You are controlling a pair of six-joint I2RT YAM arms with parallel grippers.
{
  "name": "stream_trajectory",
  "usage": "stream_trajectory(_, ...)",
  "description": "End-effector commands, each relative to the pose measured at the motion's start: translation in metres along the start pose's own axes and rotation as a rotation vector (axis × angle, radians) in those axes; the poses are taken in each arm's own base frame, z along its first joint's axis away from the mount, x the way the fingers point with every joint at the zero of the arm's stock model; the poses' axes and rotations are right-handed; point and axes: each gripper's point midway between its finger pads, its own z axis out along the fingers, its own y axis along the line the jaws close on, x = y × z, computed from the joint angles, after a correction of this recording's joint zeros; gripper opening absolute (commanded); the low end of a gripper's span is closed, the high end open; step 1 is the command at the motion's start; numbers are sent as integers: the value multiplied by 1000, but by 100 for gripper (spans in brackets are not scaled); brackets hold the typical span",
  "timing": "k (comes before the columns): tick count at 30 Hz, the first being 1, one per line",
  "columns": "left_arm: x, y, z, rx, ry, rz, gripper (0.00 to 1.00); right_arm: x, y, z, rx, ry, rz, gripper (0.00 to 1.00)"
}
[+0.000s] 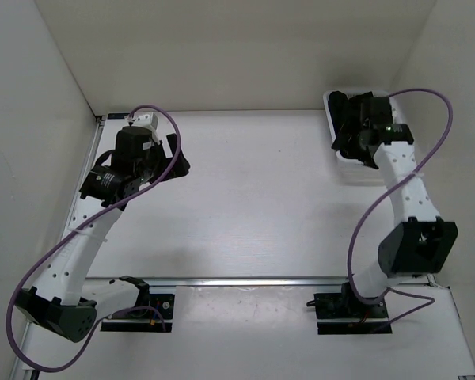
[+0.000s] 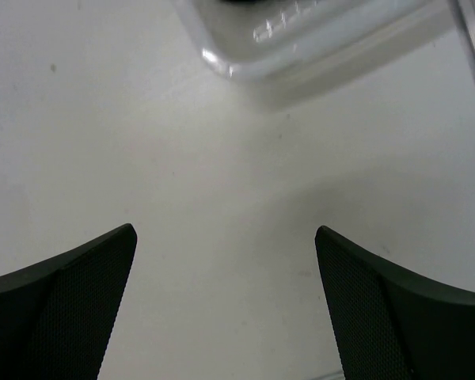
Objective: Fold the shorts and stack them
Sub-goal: Grab the shorts from the pile
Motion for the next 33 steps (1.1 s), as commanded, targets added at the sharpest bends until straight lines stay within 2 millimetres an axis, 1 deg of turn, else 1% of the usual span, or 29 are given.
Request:
stream_trajectory(1, -20, -7, -4, 7, -49, -9, 100, -48, 8, 18, -78, -23, 29, 98)
stream_trajectory(2, -20, -5, -3, -1, -53, -9, 100, -53, 0, 40, -56, 12, 54, 98)
stream_trajectory(3, -24, -4, -2, -13, -61, -9, 100, -72, 4, 42, -84, -7, 83, 98)
stream_trajectory(4, -23, -2, 3, -31, -53, -8, 100, -81, 4, 50, -92, -4, 97, 98)
stream_trajectory(5, -24, 0, 3, -42, -58, -8, 100, -84, -5, 79, -79, 35, 137, 98)
stream_trajectory(6, -24, 1, 10, -57, -49, -6, 100, -105, -2, 83, -101, 5, 176, 98)
stream_trajectory(7, -27, 0, 12, -57, -48, 6, 100, -113, -2, 93, -110, 6, 185, 98)
stream_trajectory(8, -29, 1, 15, -70, -50, 6, 100, -110, -7, 124, -110, 60, 218, 98)
stream_trajectory(9, -28, 1, 22, -78, -35, 19, 100, -130, 0, 127, -126, 20, 238, 98)
stream_trajectory(10, -29, 0, 25, -80, -30, 20, 100, -125, -7, 159, -103, 56, 248, 98)
stream_trajectory(11, -28, 3, 29, -97, -25, 22, 100, -128, -5, 171, -103, 56, 262, 98)
stream_trajectory(12, -26, 5, 36, -114, -12, 25, 100, -152, -4, 172, -119, 2, 278, 98)
stream_trajectory(13, -24, 5, 39, -118, -4, 16, 100, -142, -3, 201, -116, 41, 279, 98)
stream_trajectory(14, -26, 9, 39, -137, -14, 16, 100, -144, -2, 211, -117, 40, 293, 98)
stream_trajectory(15, -25, 11, 43, -154, -9, 9, 100, -147, -8, 229, -101, 28, 320, 98)
stream_trajectory(16, -26, 13, 43, -165, -15, 10, 100, -152, -9, 239, -95, 4, 331, 98)
stream_trajectory(19, -29, 21, 51, -211, -25, -3, 100, -155, -19, 271, -63, -44, 383, 89)
stream_trajectory(20, -31, 20, 53, -211, -25, -3, 100, -155, -21, 276, -57, -52, 384, 86)
stream_trajectory(21, -29, 21, 56, -215, -15, 9, 100, -148, -22, 287, -51, -39, 393, 82)
stream_trajectory(22, -31, 20, 58, -215, -15, 9, 100, -148, -22, 289, -52, -41, 393, 76)
stream_trajectory(23, -31, 20, 58, -215, -15, 9, 100, -155, -21, 287, -60, -59, 393, 59)
stream_trajectory(25, -33, 19, 60, -215, -16, 18, 100, -155, -18, 284, -71, -59, 401, 26)
stream_trajectory(26, -31, 20, 63, -219, -6, 20, 100, -170, -15, 269, -90, -99, 401, 5)
stream_trajectory(27, -34, 18, 62, -216, -14, 18, 100, -172, -12, 259, -86, -112, 385, 0)
stream_trajectory(28, -33, 16, 62, -205, -9, 18, 100, -181, -11, 248, -96, -138, 368, 0)
stream_trajectory(29, -33, 15, 62, -196, -5, 17, 100, -192, -4, 221, -106, -174, 352, 0)
stream_trajectory(31, -30, 10, 63, -166, 10, 16, 100, -207, 3, 188, -134, -230, 311, 0)
stream_trajectory(32, -28, 8, 60, -153, 14, 15, 100, -222, 11, 152, -165, -286, 305, 0)
stream_trajectory(33, -26, 8, 56, -141, 14, 14, 100, -232, 13, 132, -179, -326, 291, 0)
